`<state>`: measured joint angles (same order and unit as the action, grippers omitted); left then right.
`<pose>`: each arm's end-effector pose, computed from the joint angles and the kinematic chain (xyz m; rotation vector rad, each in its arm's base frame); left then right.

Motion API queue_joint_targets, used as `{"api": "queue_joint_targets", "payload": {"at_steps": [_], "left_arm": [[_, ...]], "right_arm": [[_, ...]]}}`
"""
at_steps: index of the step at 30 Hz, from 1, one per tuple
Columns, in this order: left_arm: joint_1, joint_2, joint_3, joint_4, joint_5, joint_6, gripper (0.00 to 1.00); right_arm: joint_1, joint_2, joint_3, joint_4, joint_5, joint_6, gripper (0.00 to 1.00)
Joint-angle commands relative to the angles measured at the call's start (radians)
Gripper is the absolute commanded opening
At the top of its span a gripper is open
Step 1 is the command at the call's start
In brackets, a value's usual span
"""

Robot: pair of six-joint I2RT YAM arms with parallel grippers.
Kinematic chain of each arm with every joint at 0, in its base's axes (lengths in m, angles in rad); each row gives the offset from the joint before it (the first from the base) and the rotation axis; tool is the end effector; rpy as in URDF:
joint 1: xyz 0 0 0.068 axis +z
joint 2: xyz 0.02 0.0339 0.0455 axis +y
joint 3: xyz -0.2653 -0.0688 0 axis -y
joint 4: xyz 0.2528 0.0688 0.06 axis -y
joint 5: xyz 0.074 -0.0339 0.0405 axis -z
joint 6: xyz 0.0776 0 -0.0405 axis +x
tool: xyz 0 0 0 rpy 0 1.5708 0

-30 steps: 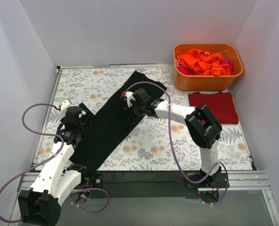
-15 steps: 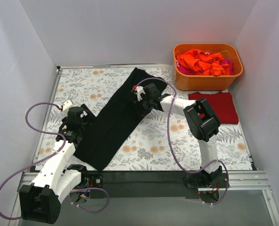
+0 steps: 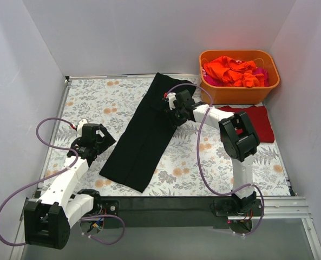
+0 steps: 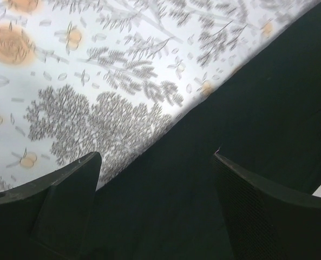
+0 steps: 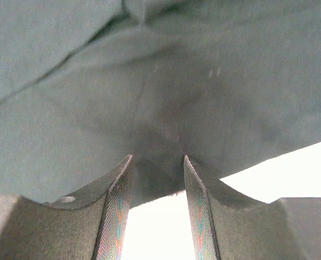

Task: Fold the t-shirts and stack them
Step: Fold the tshirt

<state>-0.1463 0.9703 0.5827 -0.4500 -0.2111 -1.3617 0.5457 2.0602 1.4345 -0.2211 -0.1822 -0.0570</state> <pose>0.2271 -0.0170 0.1810 -1.4695 1.9397 -0.4513 0.4067 0.2634 0.1356 -0.8068 2.3105 0.4409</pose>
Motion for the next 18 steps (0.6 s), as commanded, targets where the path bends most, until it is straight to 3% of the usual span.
{"api": "queue_joint_targets", "payload": {"at_steps": [1, 5, 11, 18], "left_arm": [[0.002, 0.016, 0.045, -0.130, 0.015, -0.074, 0.77], [0.002, 0.057, 0.068, -0.271, -0.039, -0.143, 0.85], [0.002, 0.119, 0.066, -0.381, -0.033, -0.240, 0.83], [0.002, 0.145, 0.065, -0.484, -0.109, -0.401, 0.75]], "right_arm": [[0.020, -0.129, -0.041, -0.037, 0.020, -0.010, 0.42], [0.155, -0.261, -0.121, -0.069, 0.036, -0.026, 0.48], [0.391, -0.311, -0.178, -0.181, 0.033, -0.027, 0.54], [0.629, -0.290, -0.171, -0.201, 0.044, -0.061, 0.53]]}}
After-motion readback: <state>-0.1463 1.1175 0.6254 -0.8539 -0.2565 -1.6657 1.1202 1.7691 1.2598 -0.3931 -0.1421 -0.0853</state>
